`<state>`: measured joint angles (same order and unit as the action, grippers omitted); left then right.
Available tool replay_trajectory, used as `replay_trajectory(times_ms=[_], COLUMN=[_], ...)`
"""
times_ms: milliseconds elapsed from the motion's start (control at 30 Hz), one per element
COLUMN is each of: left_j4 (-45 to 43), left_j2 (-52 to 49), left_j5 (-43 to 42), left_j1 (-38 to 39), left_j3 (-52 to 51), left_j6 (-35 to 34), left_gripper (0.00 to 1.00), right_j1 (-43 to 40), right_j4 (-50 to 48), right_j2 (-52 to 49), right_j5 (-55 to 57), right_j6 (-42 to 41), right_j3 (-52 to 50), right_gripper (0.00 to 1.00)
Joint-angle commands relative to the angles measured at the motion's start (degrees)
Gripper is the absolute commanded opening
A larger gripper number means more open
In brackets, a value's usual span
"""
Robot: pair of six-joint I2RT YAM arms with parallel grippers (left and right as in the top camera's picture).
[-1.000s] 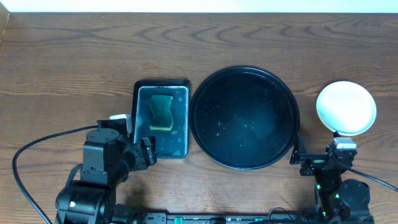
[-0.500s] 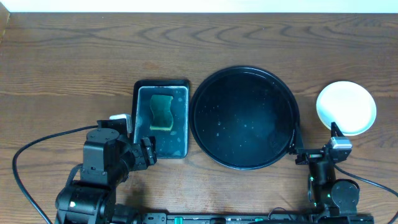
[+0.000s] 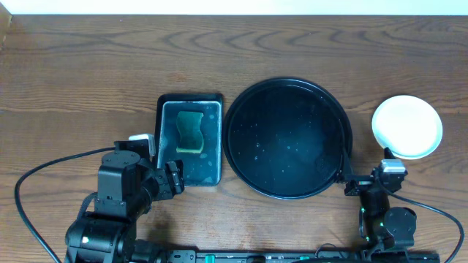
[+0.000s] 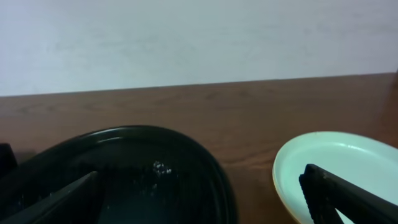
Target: Clean dirty plates on tray and stack at the side
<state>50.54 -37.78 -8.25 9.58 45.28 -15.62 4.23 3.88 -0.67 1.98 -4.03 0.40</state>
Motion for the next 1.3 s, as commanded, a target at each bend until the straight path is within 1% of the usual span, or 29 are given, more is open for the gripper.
replay_trajectory(times_ms=[0,500,633,1267], left_j4=[-0.07,-0.07,-0.09,-0.07], left_j2=[0.04,0.04,0.04,0.04], left_j5=[0.11,0.11,0.11,0.11], left_j1=[0.15,0.15,0.15,0.15], left_j3=[-0.50,-0.50,-0.50,-0.50], left_j6=[0.37,0.37,0.37,0.37], left_gripper=[0.81,0.81,0.82,0.81], right_j1=[-0.59,-0.59,-0.59,-0.59], right_j4=[0.33,0.39,0.39,0.46], right_j2=[0.39,0.39,0.39,0.39], right_j5=[-0.85,-1.51,-2.47,-2.51], right_j6=[4.76,5.64,7.17,6.62], right_j3=[-0.09,-0.09,-0.09,-0.09], right_gripper=[0.99,0.99,0.99,0.99])
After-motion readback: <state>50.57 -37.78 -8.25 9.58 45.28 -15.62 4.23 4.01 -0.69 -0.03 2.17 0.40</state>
